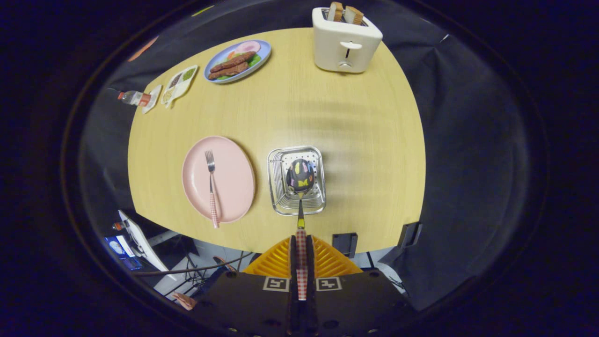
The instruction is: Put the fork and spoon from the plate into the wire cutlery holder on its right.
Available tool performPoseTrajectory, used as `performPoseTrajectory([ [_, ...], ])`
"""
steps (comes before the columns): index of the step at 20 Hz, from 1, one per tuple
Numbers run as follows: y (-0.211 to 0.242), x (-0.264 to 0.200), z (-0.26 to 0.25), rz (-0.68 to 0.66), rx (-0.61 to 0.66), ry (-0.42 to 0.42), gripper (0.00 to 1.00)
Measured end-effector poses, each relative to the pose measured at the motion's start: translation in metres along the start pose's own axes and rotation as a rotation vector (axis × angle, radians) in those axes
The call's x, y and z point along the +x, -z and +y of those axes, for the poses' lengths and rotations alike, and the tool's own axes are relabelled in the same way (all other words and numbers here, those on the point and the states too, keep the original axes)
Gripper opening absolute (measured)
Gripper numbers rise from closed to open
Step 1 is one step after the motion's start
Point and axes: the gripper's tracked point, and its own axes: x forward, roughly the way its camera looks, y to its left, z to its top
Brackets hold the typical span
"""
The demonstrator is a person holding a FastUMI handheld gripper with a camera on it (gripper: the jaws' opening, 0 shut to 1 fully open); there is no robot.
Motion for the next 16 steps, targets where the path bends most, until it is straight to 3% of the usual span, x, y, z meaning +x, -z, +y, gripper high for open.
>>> performPoseTrajectory([
  [6, -0.013, 0.015, -0.002, 0.063, 0.042, -0.001, 0.06],
  [8, -0.023, 0.014, -0.004, 0.029, 0.063, -0.001, 0.17],
  [11, -0.044, 0.002, -0.005, -0.093, 0.073, -0.010, 0.58],
  [14, -0.068, -0.023, -0.002, -0.300, 0.039, -0.014, 0.80],
  [16, -0.077, -0.042, 0.011, -0.453, 0.011, -0.035, 0.86],
])
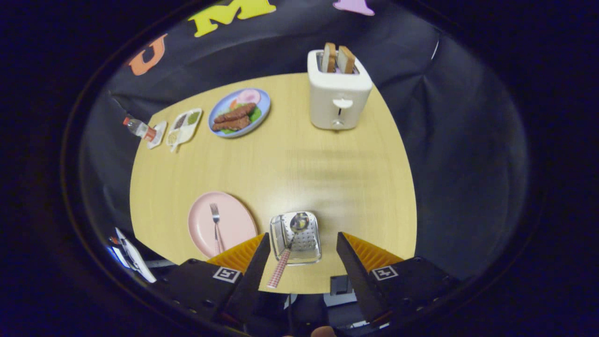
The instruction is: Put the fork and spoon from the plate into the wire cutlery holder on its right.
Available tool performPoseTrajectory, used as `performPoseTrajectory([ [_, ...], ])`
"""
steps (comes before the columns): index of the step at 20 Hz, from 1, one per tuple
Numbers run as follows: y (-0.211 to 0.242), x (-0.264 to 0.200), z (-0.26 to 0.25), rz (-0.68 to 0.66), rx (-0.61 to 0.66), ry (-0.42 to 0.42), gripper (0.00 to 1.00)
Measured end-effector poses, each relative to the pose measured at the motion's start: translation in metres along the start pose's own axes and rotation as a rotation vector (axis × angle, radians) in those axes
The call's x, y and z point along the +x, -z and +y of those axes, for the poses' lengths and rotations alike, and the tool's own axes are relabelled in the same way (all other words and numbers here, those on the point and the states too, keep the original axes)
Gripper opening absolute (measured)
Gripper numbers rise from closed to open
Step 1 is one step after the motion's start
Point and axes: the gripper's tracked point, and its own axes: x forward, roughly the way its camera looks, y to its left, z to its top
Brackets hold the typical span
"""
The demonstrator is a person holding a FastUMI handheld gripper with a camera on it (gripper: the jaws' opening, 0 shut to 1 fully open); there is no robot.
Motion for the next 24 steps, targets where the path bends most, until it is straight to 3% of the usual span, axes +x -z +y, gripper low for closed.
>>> performPoseTrajectory([
  [4, -0.008, -0.022, 0.048, -0.287, -0.060, -0.071, 0.89],
  [8, 0.028, -0.019, 0.101, -0.403, -0.105, -0.125, 0.89],
  [17, 0.113, 0.052, 0.170, -0.353, -0.121, -0.117, 0.91],
  [24, 0.135, 0.098, 0.186, -0.300, -0.150, -0.061, 0.91],
])
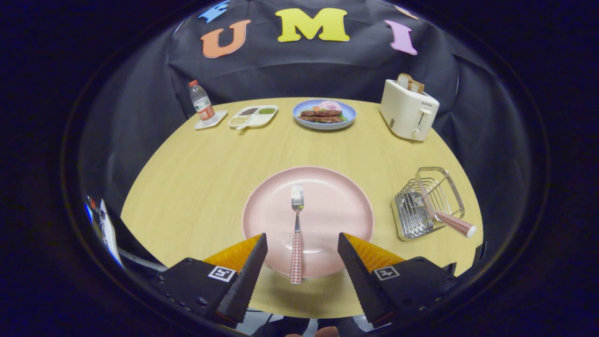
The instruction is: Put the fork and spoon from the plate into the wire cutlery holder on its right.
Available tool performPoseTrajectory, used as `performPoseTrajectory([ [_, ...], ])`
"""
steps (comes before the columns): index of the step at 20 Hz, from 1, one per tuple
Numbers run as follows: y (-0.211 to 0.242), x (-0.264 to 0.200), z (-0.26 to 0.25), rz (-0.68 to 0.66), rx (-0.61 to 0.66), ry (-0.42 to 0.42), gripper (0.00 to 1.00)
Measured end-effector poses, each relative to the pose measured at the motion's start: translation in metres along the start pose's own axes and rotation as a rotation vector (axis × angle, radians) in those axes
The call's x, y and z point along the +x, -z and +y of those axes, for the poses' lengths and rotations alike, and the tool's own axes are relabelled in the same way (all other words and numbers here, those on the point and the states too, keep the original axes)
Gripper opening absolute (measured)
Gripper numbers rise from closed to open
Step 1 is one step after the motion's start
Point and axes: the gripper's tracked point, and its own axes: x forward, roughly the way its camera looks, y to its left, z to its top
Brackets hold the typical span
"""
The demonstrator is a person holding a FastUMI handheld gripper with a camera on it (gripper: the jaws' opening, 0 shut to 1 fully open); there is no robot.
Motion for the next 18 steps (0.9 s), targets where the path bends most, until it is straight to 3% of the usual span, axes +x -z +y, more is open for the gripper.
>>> performPoseTrajectory([
  [5, 0.012, 0.021, 0.001, 0.035, -0.007, 0.011, 0.89],
  [8, 0.018, 0.030, 0.000, 0.047, -0.018, 0.026, 0.77],
  [10, 0.020, 0.035, -0.001, 0.050, -0.029, 0.037, 0.65],
  [12, 0.024, 0.038, -0.001, 0.063, -0.032, 0.041, 0.39],
  [14, 0.027, 0.038, -0.002, 0.083, -0.026, 0.047, 0.21],
  [17, 0.027, 0.038, 0.000, 0.105, -0.019, 0.026, 0.02],
  [18, 0.025, 0.036, -0.001, 0.114, -0.017, 0.020, 0.01],
])
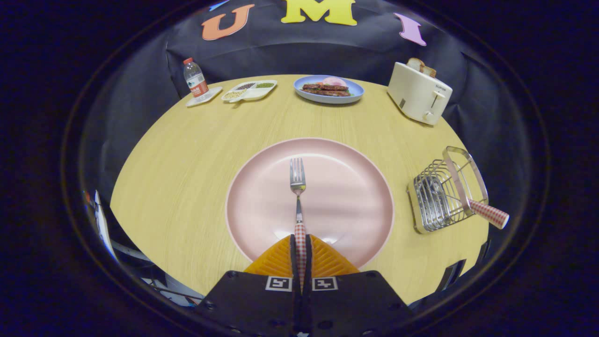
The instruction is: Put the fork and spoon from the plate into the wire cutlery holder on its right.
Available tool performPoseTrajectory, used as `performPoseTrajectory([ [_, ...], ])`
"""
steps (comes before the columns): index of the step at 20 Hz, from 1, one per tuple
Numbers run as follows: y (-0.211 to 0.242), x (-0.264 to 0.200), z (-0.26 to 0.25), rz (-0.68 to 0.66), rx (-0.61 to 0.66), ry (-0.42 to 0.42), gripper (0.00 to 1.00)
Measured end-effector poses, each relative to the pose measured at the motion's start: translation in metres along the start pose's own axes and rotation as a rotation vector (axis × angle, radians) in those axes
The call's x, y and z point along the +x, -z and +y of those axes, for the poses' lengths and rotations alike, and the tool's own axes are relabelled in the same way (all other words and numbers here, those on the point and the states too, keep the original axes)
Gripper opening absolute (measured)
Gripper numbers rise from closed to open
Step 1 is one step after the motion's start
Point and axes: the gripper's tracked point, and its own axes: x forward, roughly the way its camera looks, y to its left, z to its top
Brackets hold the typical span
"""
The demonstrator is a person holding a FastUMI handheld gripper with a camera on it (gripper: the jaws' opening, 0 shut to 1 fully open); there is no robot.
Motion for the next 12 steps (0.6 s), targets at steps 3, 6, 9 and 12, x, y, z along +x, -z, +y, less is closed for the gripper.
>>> performPoseTrajectory([
  [3, -0.010, -0.012, -0.008, -0.011, -0.004, 0.010, 0.01],
  [6, -0.028, -0.034, -0.018, -0.024, 0.000, 0.010, 0.01],
  [9, -0.050, -0.070, -0.032, -0.038, 0.000, -0.014, 0.01],
  [12, -0.074, -0.107, -0.056, -0.054, 0.016, -0.016, 0.01],
])
